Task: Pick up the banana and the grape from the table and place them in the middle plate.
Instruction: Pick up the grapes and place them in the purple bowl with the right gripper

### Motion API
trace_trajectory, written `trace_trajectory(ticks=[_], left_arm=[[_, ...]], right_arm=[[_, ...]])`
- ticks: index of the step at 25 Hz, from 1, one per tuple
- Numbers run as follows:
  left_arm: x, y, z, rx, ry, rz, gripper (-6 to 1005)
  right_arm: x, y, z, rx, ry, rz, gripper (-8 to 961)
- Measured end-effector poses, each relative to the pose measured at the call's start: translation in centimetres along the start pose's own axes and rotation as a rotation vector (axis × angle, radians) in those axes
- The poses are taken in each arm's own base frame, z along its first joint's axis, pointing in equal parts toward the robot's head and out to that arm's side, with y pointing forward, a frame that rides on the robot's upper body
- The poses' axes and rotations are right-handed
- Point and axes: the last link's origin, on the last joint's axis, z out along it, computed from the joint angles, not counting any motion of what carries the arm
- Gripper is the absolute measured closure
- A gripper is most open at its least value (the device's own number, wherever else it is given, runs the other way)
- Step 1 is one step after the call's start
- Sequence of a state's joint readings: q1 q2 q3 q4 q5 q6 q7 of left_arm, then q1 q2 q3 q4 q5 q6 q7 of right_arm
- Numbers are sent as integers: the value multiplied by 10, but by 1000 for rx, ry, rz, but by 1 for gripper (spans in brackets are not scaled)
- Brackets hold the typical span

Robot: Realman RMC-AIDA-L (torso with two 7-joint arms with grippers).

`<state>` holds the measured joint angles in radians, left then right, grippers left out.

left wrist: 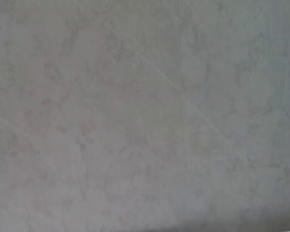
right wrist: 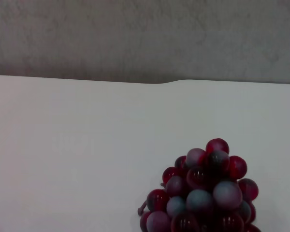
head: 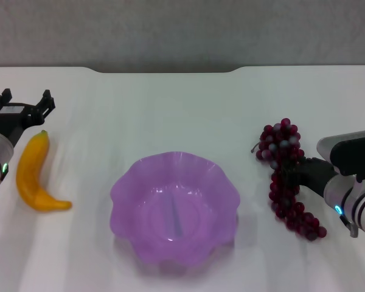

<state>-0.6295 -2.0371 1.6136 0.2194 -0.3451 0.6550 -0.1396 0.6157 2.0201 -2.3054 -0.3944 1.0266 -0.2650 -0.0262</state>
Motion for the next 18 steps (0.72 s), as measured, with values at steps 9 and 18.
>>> trace_trajectory(ticks=[9,18], left_arm=[[0,0,0,0,0,0,116],[0,0,0,0,0,0,116]], right_arm=[[-1,1,-1,-1,-15,10,612],[0,0,-1,2,-13,7,626]])
